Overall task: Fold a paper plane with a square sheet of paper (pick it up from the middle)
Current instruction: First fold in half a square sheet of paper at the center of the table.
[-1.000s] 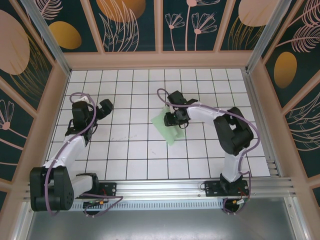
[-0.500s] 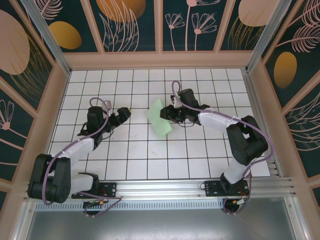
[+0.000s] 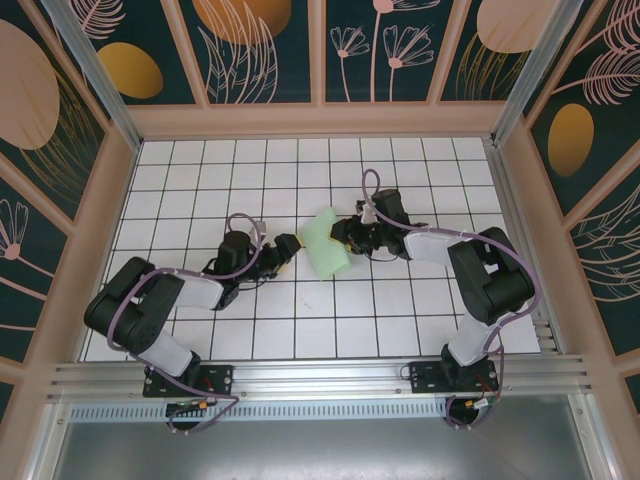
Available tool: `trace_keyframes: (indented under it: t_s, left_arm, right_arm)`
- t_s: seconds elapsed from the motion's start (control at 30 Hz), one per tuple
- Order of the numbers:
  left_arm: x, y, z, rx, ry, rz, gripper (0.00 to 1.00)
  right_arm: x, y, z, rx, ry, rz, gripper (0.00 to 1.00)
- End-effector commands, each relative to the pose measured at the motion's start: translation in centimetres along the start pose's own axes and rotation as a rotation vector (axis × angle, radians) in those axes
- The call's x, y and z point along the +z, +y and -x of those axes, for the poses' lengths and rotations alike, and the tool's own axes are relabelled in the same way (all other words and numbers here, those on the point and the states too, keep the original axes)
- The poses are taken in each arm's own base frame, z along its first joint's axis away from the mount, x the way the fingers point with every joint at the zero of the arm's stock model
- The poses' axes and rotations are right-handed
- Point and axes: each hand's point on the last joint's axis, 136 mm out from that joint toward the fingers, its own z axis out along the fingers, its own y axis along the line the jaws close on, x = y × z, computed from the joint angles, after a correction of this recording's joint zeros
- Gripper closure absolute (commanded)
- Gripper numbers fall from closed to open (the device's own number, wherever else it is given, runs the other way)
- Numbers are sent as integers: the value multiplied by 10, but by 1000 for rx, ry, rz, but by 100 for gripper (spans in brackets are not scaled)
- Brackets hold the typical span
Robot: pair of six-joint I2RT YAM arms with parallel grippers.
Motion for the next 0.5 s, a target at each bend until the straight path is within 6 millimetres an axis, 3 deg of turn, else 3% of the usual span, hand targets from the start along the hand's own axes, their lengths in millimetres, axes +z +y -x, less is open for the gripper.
trace_keyframes:
  t_s: [0.0, 0.47]
  left_arm:
    - [6, -33, 6, -25, -22, -142, 20]
    - [16, -43, 11, -82, -39, -258, 52]
  right_arm:
    - [1, 16, -1, 16, 27, 102, 65]
    - [-3, 27, -9, 48, 66, 180, 65]
